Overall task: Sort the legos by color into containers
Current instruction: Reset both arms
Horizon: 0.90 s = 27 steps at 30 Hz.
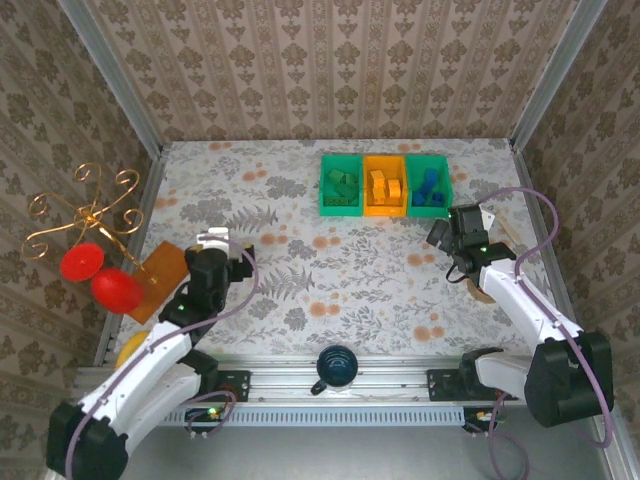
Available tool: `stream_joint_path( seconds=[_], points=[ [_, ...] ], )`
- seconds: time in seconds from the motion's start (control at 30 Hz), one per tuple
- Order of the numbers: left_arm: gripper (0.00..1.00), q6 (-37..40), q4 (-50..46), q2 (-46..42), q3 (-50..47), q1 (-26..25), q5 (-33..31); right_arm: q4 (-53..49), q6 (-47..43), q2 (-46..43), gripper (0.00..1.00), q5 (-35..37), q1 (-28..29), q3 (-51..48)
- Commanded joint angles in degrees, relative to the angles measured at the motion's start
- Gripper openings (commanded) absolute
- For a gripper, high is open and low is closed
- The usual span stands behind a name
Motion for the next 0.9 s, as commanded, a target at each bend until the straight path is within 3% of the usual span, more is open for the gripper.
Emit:
stream_joint_path(
  seconds=[0.0,0.2,0.43,0.87],
  points=[
    [1.00,2.0,-1.1,-3.4,-1.2,4.2,-2.3,2.1,-0.9,0.5,1.00,2.8,-0.2,1.3],
    [1.00,4.0,3.1,-2.4,-2.3,12.9,-0.5,4.4,-1.5,-0.2,1.00,4.7,-0.3,1.4],
    [1.00,3.3,12.3,7.5,-2.8,21.0,7.2,6.0,-2.4,-0.3,1.00,5.3,-0.3,1.5],
    [1.00,11.5,36.7,29.8,-2.1,23.1,16.8,9.6,-4.8,3.9,1.00,6.4,-0.3,2.8]
  ],
)
